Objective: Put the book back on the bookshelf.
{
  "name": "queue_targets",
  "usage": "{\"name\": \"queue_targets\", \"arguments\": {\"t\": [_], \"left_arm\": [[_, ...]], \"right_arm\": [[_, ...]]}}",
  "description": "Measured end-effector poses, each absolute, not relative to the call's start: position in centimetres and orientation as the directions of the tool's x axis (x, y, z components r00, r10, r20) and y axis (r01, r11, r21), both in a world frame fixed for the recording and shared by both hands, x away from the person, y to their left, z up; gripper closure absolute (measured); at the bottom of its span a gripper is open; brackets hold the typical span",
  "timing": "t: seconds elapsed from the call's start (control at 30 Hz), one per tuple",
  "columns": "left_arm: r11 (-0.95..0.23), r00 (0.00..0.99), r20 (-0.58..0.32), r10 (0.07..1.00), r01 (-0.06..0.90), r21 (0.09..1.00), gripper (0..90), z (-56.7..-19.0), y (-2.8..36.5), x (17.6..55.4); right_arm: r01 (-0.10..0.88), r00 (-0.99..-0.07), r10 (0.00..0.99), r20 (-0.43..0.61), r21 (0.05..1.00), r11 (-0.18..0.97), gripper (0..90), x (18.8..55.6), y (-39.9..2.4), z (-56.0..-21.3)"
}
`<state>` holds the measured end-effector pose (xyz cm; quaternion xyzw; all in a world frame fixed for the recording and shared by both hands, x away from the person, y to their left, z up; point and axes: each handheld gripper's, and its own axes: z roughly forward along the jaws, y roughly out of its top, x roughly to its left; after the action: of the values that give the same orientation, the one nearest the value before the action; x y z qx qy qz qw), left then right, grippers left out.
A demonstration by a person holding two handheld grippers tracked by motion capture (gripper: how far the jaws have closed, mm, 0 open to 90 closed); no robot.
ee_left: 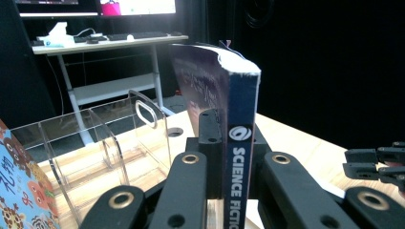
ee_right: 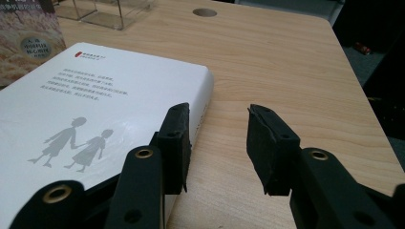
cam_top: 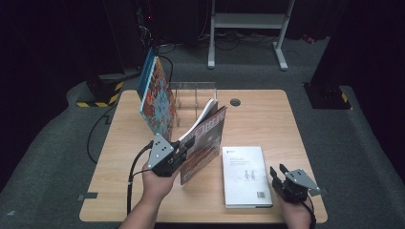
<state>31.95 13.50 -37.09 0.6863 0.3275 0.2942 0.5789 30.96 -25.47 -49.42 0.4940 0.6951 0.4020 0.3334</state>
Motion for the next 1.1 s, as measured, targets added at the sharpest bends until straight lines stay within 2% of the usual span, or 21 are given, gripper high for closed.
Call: {"name": "queue_targets", "arguments": {"t": [0.1,1.1], "left_arm": [[-0.096,0.602,0.006,0.799,0.118,0.988,83.9,-36.8,13.9,32.4],[-0.078,0.430,0.018,0.902,0.124,0.989,83.8,-35.0,17.9,35.3]], "right_arm": [[0.420,-0.287,0.956,-0.062,0.889,0.184,59.9,31.0,-25.7,-49.5],[0.448,-0.287,0.957,-0.036,0.878,0.168,60.1,31.2,-26.2,-49.7]]}}
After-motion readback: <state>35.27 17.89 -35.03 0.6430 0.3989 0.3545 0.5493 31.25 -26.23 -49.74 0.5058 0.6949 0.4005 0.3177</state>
